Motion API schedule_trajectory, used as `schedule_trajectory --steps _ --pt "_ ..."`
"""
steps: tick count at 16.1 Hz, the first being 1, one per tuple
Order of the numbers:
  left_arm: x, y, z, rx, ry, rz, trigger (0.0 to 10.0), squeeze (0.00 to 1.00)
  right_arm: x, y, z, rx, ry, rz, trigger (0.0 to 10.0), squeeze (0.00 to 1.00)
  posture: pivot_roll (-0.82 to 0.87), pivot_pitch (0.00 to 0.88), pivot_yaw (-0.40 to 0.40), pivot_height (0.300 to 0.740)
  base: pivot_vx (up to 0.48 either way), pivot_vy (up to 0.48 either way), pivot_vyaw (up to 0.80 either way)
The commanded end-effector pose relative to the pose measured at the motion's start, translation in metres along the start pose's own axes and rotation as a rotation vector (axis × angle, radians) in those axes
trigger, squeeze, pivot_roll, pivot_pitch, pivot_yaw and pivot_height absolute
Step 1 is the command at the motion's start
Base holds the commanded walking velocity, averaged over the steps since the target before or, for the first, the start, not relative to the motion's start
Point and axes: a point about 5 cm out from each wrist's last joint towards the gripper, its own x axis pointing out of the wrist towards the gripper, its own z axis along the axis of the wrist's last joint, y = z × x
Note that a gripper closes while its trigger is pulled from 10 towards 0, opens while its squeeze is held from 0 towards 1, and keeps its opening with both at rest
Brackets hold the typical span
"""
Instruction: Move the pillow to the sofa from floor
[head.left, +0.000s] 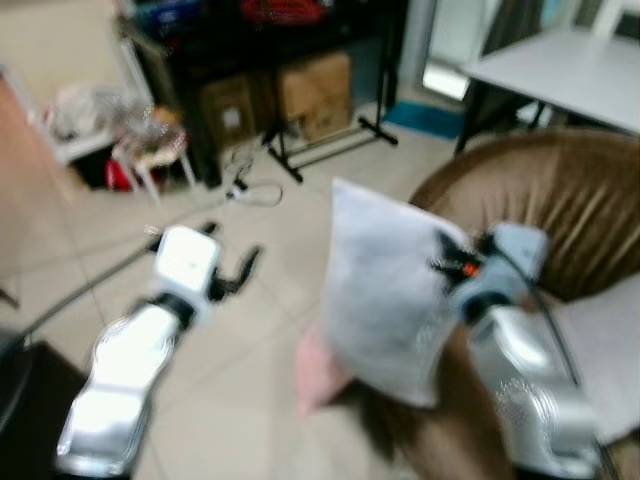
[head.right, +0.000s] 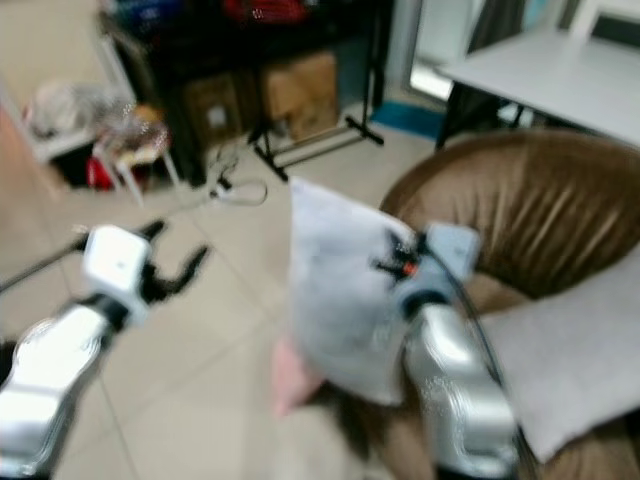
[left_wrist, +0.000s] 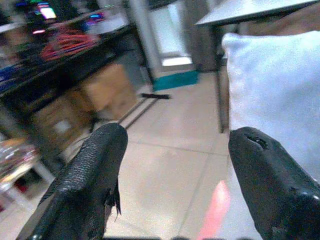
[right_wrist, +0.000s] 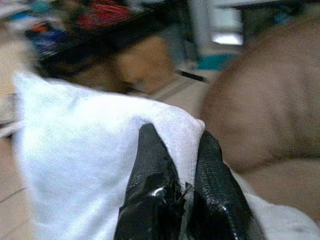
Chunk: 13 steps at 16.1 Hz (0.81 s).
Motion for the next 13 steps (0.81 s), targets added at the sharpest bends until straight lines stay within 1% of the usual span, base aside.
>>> schedule_trajectory --steps 1,6,9,13 --pt "-0.001 0.007 0.001 0.021 0.002 0.002 10.0 0.0 -0.001 0.005 0.013 0.006 -0.065 0.014 10.0 0.0 0.0 0.0 0.064 0.74 0.368 0.0 -0.8" --pt "0.001 0.002 -0.002 0.026 0.019 -0.049 10.0 0.0 -0.008 0.003 0.015 0.001 -0.068 0.009 10.0 0.0 -0.01 0.0 0.076 0.74 0.348 0.0 -0.8" --pt "0.0 -0.002 -0.005 0.007 0.032 -0.061 10.0 0.0 -0.014 0.001 0.014 0.002 -0.066 0.006 10.0 0.0 -0.02 0.0 0.073 0.74 0.0 0.0 -0.8" --pt "-0.001 -0.005 -0.007 -0.002 0.029 -0.046 10.0 0.0 -0.017 -0.001 0.011 -0.008 -0.049 -0.002 10.0 0.0 -0.02 0.0 0.052 0.74 0.0 0.0 0.0"
